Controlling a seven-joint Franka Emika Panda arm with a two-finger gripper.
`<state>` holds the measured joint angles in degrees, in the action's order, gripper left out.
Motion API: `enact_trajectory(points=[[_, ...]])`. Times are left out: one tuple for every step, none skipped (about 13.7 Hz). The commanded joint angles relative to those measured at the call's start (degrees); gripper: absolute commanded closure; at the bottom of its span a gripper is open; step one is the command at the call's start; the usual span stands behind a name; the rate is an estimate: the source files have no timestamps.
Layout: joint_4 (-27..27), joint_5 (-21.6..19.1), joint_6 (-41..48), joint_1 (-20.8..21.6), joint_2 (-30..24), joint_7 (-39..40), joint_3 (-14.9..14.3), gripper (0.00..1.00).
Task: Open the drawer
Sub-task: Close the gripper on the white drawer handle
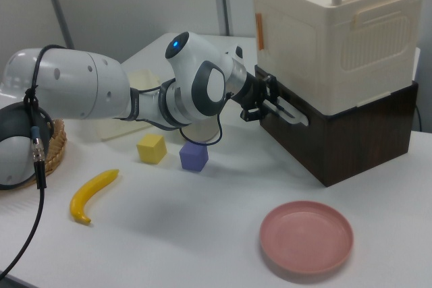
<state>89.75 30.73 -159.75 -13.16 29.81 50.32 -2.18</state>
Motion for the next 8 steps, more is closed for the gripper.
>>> enact_trajectory(points=[[-0.7,1.0,-1.3,-0.1,1.3,0.7,0.2,0.89],[-0.4,1.0,-1.3,-0.1,1.0,0.7,0.3,0.89],[0.0,0.9,-1.3,-0.1,0.9,0.7,0.3,0.89],[0.4,0.8,-1.3,-0.1,0.5,0.7,0.5,0.89],[1.6,0.7,-1.3,-0.1,-0.7,0.7,0.5,0.89],[3.1,0.7,-1.3,0.0,-1.8,0.6,0.5,0.89],[5.3,0.7,-1.3,0.0,-3.7,0.2,0.5,0.89],[6.9,1.0,-1.3,0.1,-4.8,-0.6,0.5,0.89]])
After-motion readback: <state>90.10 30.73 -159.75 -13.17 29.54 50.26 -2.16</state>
